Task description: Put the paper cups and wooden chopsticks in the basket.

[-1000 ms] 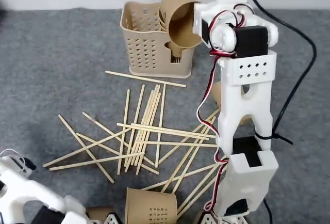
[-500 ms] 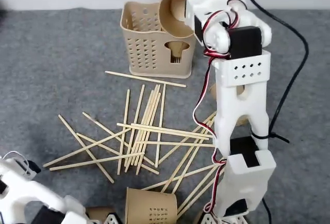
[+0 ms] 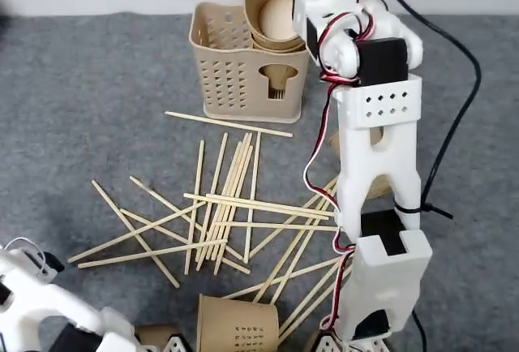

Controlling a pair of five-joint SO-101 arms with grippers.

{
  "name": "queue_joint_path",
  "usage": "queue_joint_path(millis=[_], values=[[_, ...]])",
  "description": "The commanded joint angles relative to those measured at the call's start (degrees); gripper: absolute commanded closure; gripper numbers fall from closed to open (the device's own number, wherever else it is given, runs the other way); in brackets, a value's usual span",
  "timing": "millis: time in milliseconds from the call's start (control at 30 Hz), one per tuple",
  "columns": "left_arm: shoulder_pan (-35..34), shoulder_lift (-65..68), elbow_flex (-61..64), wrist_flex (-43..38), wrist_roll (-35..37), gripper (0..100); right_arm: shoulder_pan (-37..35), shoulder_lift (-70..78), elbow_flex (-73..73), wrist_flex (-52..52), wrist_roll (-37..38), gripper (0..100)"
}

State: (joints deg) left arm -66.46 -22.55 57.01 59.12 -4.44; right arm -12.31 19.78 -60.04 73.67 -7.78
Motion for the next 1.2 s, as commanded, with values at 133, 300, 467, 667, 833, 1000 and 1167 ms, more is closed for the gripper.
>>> queue_joint_path(millis=[133, 300, 467, 667, 833, 1000, 1167], values=[[-0.3, -2.4, -0.1, -0.6, 0.3, 76, 2.8, 0.0, -2.2, -3.7, -5.2, 91.7], [-0.3, -2.4, -0.1, -0.6, 0.3, 76, 3.5, 1.2, -2.5, -16.7, -13.7, 99.4], [-0.3, -2.4, -0.4, -0.6, 0.3, 76, 1.0, 0.3, -2.5, -28.6, -22.6, 99.1], [-0.4, -2.4, -0.4, -0.6, 0.4, 76, -5.6, -0.7, -2.5, -18.6, -16.4, 99.1], [-0.4, -2.4, -0.4, -0.6, 0.4, 76, -12.0, -3.3, -2.5, -12.6, -15.6, 99.1], [-0.4, -2.4, -0.4, -0.6, 0.4, 76, -11.6, -4.2, -2.5, -7.3, -15.5, 99.1], [-0.4, -2.4, -0.2, -0.6, 0.4, 76, -6.8, -3.6, -2.2, -2.1, -15.6, 99.1]])
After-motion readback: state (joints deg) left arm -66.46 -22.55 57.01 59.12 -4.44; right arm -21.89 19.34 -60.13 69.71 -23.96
